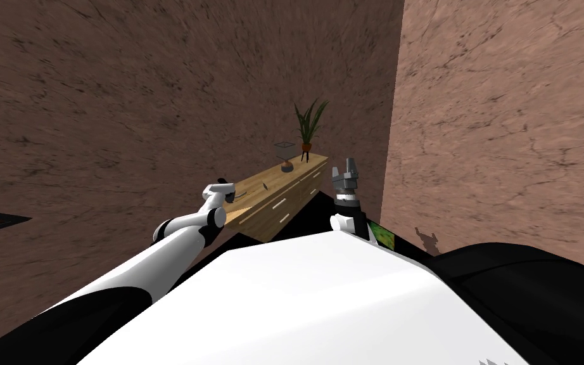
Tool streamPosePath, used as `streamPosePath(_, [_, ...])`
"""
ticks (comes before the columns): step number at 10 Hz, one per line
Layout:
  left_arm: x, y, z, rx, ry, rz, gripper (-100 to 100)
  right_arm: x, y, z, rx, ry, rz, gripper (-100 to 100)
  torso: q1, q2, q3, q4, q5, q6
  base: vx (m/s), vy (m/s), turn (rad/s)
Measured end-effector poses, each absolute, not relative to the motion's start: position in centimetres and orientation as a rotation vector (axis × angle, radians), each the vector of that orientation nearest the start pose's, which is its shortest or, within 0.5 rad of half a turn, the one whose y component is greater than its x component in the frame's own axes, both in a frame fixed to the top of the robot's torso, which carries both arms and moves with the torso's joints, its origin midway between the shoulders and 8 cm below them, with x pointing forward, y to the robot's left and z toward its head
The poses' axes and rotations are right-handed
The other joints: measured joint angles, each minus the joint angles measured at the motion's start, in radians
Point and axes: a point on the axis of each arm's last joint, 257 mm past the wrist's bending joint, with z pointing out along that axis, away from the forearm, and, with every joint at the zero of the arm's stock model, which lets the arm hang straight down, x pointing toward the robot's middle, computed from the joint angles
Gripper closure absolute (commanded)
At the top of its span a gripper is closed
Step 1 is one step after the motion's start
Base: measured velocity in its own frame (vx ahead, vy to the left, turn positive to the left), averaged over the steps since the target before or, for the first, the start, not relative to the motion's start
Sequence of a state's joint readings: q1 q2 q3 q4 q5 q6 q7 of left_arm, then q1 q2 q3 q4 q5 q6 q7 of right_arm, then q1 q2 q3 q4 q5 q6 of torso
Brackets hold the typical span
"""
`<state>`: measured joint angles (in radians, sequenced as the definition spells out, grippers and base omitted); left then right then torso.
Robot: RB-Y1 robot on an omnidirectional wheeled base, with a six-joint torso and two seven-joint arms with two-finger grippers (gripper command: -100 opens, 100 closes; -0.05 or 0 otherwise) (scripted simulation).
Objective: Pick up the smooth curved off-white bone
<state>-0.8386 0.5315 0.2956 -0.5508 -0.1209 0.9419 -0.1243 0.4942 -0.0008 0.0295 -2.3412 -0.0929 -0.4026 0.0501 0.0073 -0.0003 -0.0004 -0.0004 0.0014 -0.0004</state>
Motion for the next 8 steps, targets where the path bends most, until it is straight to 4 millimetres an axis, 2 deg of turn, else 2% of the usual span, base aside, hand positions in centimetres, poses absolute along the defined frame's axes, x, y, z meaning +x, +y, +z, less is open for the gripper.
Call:
streamPosePath(2, [56.25, 53.18, -29.87, -1.853, 1.648, -0.011, -100, 34.83, -27.84, 3.47, 0.724, 0.595, 1.345, 0, -0.001, 0.0, 0.0, 0.0, 0.0, 0.0, -0.02, 0.054, -0.035])
streamPosePath(3, [56.2, 53.13, -29.89, -1.857, 1.647, -0.01, 100, 34.83, -27.84, 3.46, 0.724, 0.595, 1.345, 0, -0.003, 0.0, 0.0, 0.0, -0.001, 0.0, -0.002, 0.006, 0.002])
streamPosePath(7, [56.22, 53.16, -29.85, -1.856, 1.646, -0.01, 100, 34.83, -27.84, 3.46, 0.724, 0.595, 1.345, 0, -0.005, -0.002, -0.001, -0.001, -0.001, 0.0, 0.0, 0.0, 0.0])
streamPosePath(8, [56.21, 53.16, -29.86, -1.856, 1.646, -0.01, 0, 34.83, -27.84, 3.46, 0.724, 0.595, 1.345, 0, -0.005, -0.002, -0.001, -0.001, -0.001, 0.0, 0.0, 0.0, 0.0])
